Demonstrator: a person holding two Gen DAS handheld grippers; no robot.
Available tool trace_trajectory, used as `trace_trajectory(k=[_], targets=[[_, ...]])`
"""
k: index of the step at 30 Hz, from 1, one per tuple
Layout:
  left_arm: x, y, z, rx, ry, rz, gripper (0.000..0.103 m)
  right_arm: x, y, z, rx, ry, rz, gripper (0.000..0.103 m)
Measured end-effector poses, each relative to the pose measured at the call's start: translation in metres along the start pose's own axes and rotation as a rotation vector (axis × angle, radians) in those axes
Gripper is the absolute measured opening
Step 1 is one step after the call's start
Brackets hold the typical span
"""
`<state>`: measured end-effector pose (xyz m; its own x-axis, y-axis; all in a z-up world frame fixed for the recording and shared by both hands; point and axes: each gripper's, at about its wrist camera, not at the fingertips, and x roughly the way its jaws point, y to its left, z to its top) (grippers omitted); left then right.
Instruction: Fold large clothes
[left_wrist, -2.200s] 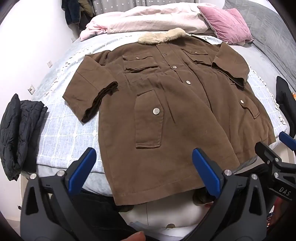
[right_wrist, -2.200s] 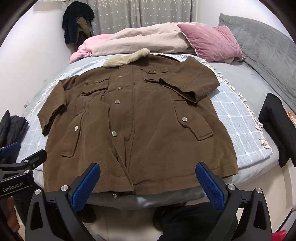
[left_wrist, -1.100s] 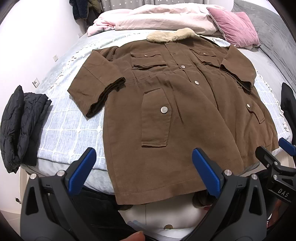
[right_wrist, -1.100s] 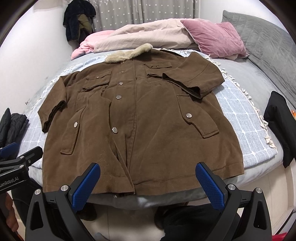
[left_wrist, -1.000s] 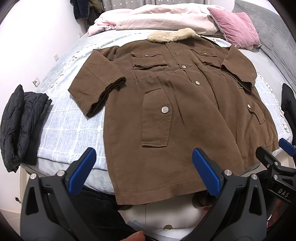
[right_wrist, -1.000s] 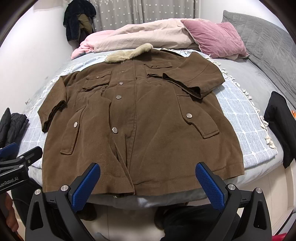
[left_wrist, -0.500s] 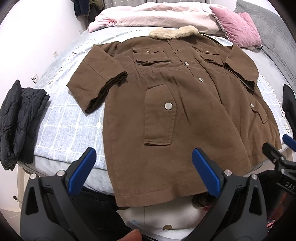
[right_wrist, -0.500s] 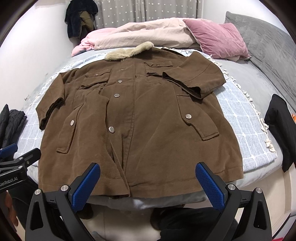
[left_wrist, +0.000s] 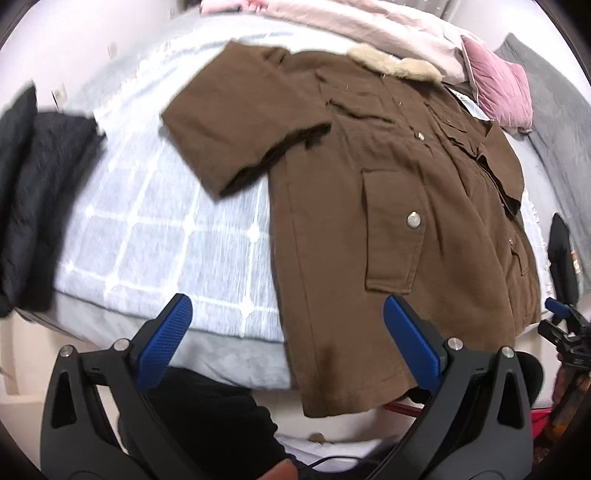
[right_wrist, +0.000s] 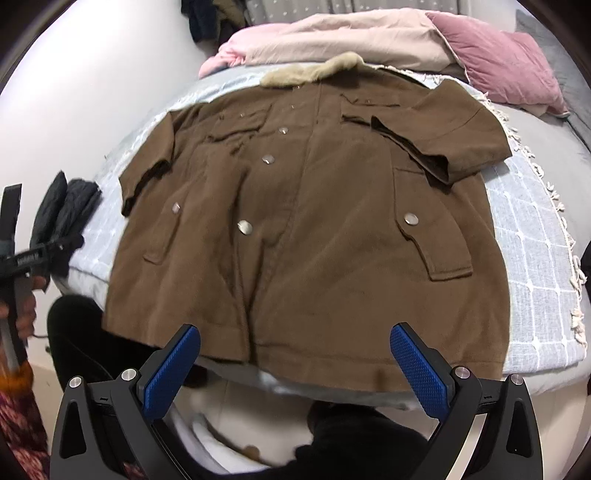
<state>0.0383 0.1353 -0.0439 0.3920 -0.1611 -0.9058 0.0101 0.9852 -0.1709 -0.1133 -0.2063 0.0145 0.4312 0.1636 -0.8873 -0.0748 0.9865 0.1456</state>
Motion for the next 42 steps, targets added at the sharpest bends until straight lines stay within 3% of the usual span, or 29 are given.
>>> trace_trajectory(k=[10, 14, 19, 24, 28, 31, 33, 34, 35, 36, 37, 39, 42], targets=[[0.049, -0.011, -0.012, -0.032, 0.105, -0.222, 0.096, -0.011, -0.086, 0.002, 0.167, 0.005, -0.082, 0.103], [0.06, -0.01, -0.017, -0.051, 0.135, -0.263, 0.095, -0.008, -0.13, -0.004, 0.254, 0.021, -0.118, 0.103], [0.071, -0.002, -0.025, -0.078, 0.169, -0.309, 0.091, 0.014, -0.181, -0.022, 0.429, 0.063, -0.004, 0.103], [0.07, -0.011, -0.032, 0.014, 0.182, -0.277, 0.092, 0.043, -0.201, -0.034, 0.538, 0.094, 0.178, 0.103], [0.07, -0.022, -0.039, 0.072, 0.216, -0.306, 0.091, 0.046, -0.196, -0.032, 0.537, 0.079, 0.163, 0.103], [0.069, -0.023, -0.044, 0.082, 0.223, -0.335, 0.081, 0.046, -0.179, -0.029, 0.48, 0.08, 0.188, 0.101], [0.066, -0.021, -0.045, 0.089, 0.216, -0.305, 0.064, 0.05, -0.171, -0.03, 0.46, 0.084, 0.277, 0.091], [0.065, -0.019, -0.045, 0.085, 0.212, -0.291, 0.054, 0.05, -0.167, -0.03, 0.455, 0.078, 0.288, 0.074], [0.064, -0.014, -0.044, 0.065, 0.225, -0.307, 0.031, 0.048, -0.162, -0.03, 0.451, 0.064, 0.295, 0.061], [0.063, -0.008, -0.044, 0.028, 0.24, -0.347, 0.025, 0.046, -0.162, -0.03, 0.469, 0.053, 0.308, 0.034], [0.06, -0.001, -0.043, -0.015, 0.237, -0.372, 0.021, 0.045, -0.163, -0.031, 0.494, 0.042, 0.344, 0.023], [0.043, 0.006, -0.039, -0.055, 0.201, -0.395, 0.013, 0.035, -0.163, -0.031, 0.525, -0.016, 0.416, 0.019], [0.002, 0.018, -0.03, -0.074, 0.097, -0.429, 0.01, -0.005, -0.155, -0.023, 0.484, -0.118, 0.406, 0.016]])
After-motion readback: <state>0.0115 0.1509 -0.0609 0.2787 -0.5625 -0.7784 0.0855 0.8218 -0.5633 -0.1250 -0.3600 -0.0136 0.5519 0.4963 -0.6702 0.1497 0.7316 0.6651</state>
